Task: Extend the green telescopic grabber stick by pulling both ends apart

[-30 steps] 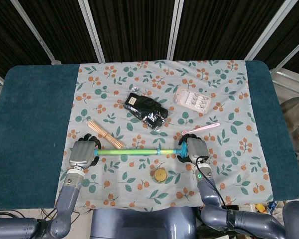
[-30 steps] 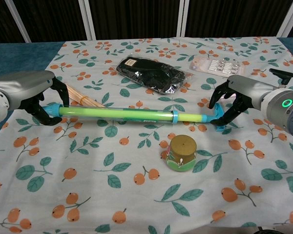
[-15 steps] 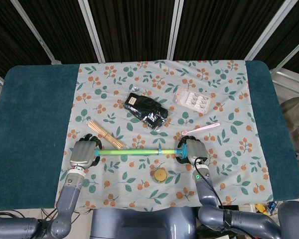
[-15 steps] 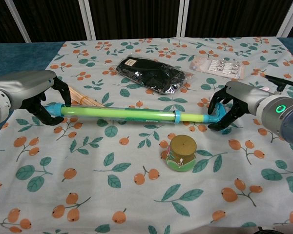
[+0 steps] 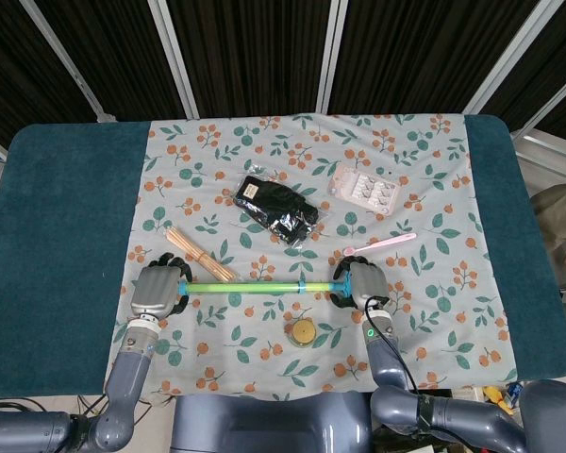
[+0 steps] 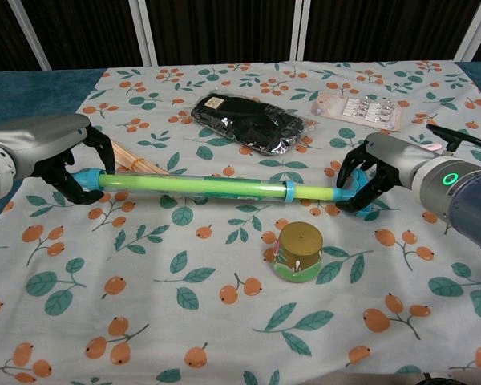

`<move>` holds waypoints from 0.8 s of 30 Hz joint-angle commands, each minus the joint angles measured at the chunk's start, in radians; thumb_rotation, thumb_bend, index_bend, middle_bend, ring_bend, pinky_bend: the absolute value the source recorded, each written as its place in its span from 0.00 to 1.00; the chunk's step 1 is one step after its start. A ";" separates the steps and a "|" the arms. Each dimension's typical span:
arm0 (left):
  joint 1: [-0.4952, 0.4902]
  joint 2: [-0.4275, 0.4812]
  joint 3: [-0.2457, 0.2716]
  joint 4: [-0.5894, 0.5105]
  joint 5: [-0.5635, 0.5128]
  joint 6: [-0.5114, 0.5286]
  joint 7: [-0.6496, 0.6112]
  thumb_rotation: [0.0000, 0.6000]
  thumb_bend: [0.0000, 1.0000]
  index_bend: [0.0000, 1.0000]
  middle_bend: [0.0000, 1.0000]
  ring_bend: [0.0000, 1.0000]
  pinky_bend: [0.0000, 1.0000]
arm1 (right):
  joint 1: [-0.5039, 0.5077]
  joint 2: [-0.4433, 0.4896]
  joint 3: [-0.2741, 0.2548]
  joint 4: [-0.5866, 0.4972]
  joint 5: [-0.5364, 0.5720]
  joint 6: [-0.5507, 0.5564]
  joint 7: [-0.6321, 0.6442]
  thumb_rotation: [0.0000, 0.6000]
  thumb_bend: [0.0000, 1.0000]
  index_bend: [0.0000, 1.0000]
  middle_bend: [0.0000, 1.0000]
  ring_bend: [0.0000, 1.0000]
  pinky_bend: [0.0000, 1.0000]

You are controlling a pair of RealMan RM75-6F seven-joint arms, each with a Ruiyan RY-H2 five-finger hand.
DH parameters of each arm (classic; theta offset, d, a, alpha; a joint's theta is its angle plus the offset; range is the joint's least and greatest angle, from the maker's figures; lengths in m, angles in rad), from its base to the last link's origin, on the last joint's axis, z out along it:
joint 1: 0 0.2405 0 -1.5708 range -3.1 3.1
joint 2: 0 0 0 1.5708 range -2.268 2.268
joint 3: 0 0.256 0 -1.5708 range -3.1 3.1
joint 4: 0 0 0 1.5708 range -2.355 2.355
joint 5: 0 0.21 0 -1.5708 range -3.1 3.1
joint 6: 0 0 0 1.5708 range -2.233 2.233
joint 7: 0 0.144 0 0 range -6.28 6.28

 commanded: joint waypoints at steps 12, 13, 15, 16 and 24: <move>-0.002 0.000 0.002 0.000 0.002 -0.005 -0.018 1.00 0.41 0.54 0.29 0.14 0.29 | 0.000 -0.022 0.001 0.029 0.005 -0.012 0.011 1.00 0.24 0.53 0.24 0.15 0.21; -0.002 0.001 0.003 0.000 0.001 -0.006 -0.019 1.00 0.41 0.54 0.29 0.14 0.29 | 0.000 -0.022 0.001 0.031 0.005 -0.012 0.012 1.00 0.25 0.53 0.24 0.15 0.21; -0.003 0.003 0.004 -0.001 0.000 -0.007 -0.020 1.00 0.41 0.54 0.29 0.14 0.29 | -0.002 -0.023 0.000 0.033 0.006 -0.013 0.012 1.00 0.27 0.54 0.24 0.15 0.21; -0.003 0.003 0.003 -0.001 0.000 -0.007 -0.022 1.00 0.41 0.54 0.29 0.14 0.29 | -0.002 -0.023 0.001 0.034 0.007 -0.014 0.013 1.00 0.28 0.56 0.24 0.15 0.21; -0.001 0.006 0.000 -0.004 -0.004 -0.010 -0.039 1.00 0.41 0.54 0.29 0.14 0.29 | -0.010 -0.017 0.000 0.028 0.011 -0.021 0.022 1.00 0.37 0.66 0.26 0.15 0.21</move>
